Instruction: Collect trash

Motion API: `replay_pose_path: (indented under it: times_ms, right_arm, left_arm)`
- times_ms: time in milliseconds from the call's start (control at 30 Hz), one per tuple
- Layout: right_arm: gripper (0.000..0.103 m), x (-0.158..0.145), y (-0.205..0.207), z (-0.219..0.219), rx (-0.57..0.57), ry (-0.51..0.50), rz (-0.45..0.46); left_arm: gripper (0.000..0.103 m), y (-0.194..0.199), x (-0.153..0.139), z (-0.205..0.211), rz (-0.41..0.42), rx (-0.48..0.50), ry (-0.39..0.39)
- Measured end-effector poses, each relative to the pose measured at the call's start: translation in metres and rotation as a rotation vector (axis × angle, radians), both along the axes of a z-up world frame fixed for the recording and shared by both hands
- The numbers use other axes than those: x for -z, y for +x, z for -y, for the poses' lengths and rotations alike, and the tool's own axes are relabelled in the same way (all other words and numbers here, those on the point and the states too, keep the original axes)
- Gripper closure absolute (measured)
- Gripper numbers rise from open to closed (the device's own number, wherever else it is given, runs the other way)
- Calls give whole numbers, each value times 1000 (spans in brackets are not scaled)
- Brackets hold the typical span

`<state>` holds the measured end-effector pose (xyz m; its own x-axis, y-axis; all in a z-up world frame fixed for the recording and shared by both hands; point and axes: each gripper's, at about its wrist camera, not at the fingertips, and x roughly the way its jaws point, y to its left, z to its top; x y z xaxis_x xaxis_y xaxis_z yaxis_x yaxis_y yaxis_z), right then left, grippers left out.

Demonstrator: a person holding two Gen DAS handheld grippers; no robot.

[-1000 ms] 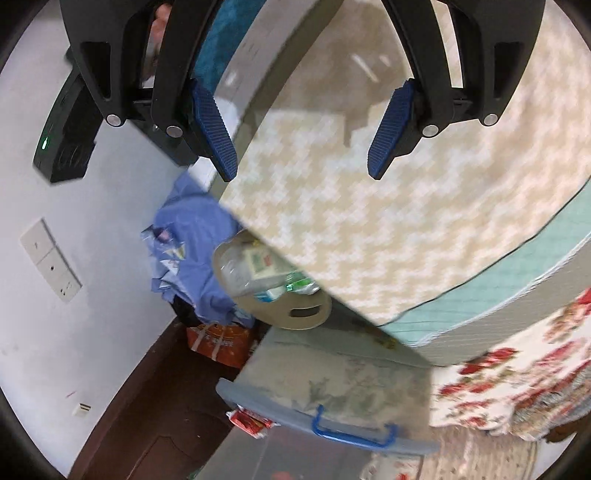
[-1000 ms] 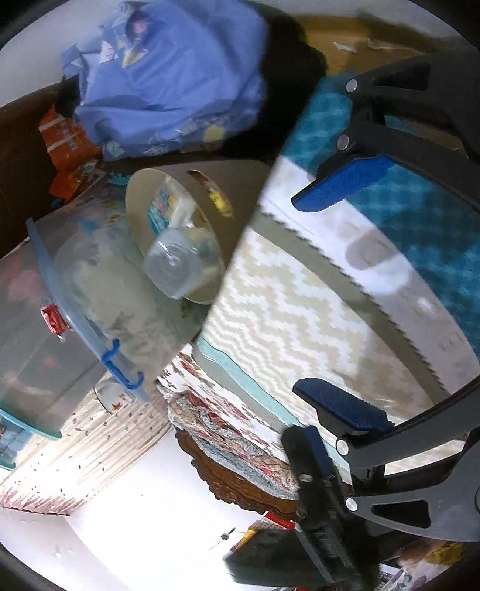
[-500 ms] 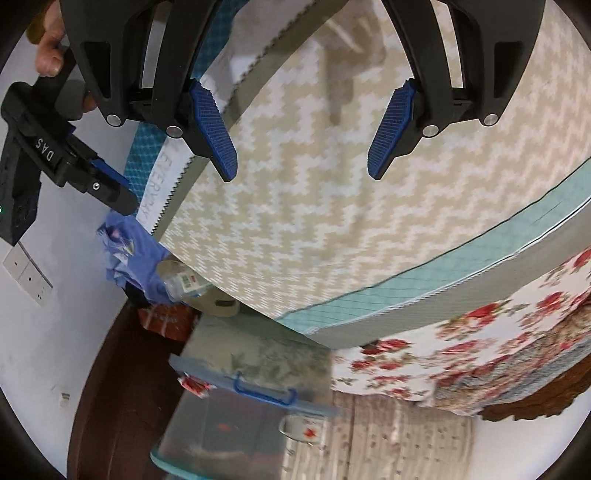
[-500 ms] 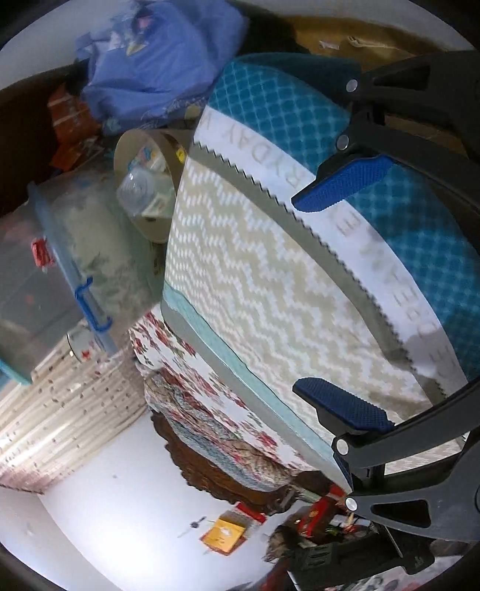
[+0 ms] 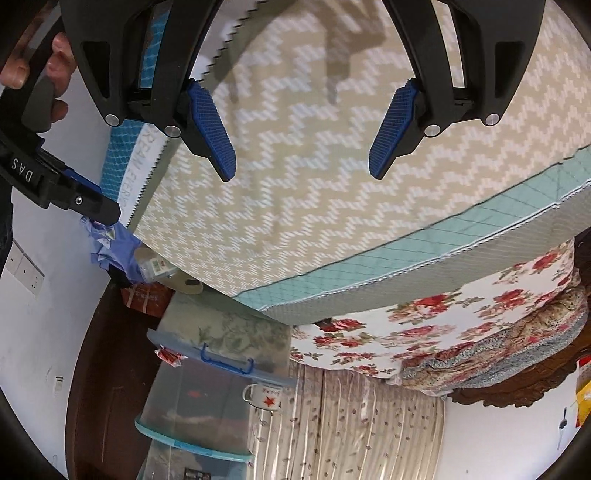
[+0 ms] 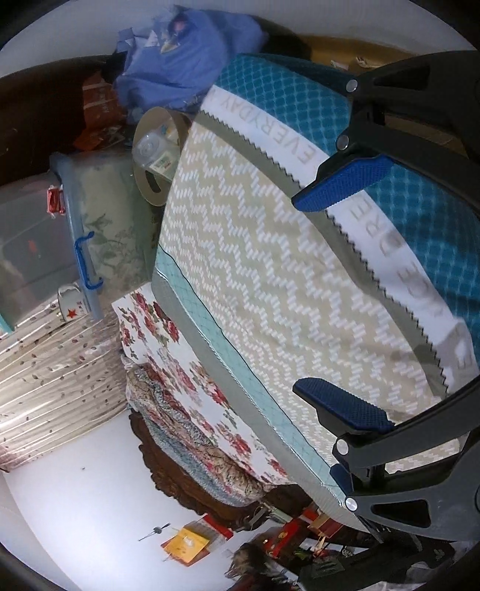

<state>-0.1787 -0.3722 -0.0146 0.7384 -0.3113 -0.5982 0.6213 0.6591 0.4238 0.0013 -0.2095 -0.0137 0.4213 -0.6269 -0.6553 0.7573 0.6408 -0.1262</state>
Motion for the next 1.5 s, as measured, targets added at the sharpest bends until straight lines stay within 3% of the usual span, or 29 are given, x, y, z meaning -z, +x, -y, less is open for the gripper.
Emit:
replay_pose_path:
  times_ms: [400, 733, 1033, 1300, 1500]
  right_arm:
    - [12, -7, 7, -43, 75, -2, -61]
    - [12, 6, -4, -36, 92, 2, -68]
    - [12, 6, -30, -28, 91, 3, 2]
    - [9, 0, -66, -18, 98, -12, 74]
    - [4, -4, -81, -16, 81, -13, 117]
  left_arm:
    - [32, 22, 8, -20, -16, 25, 7]
    - [32, 18, 17, -17, 7, -7, 37]
    - [25, -10, 0, -9, 72, -29, 50]
    - [9, -49, -15, 10, 126, -2, 67]
    - [9, -62, -25, 10, 152, -39, 72]
